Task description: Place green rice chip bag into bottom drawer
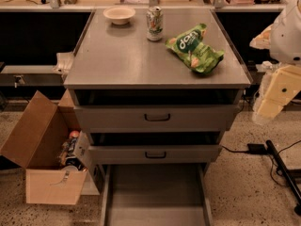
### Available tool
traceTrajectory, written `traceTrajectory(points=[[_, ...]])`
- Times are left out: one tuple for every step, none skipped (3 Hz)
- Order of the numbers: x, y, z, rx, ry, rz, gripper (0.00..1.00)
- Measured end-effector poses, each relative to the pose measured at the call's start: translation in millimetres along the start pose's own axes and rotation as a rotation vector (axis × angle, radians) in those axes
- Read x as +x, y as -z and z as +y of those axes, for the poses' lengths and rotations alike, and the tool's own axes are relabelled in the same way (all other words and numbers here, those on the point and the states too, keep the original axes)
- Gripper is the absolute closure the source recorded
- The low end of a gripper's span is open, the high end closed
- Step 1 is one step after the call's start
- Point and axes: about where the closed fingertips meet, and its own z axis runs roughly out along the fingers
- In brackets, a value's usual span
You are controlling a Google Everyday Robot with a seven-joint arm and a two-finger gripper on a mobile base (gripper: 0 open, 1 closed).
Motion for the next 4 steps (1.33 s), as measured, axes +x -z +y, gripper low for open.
traceTrajectory(points=[[0.0,0.0,0.0,0.0,0.0,0.0,0.0],[0.5,-6.7,-15.2,0.036,-0.041,-0.028,0.0],[-3.9,-25.1,-51.3,0.094,-0.096,-0.089,0.0],[-13.4,-46.1,-90.6,0.118,-0.146,-0.177,0.0]])
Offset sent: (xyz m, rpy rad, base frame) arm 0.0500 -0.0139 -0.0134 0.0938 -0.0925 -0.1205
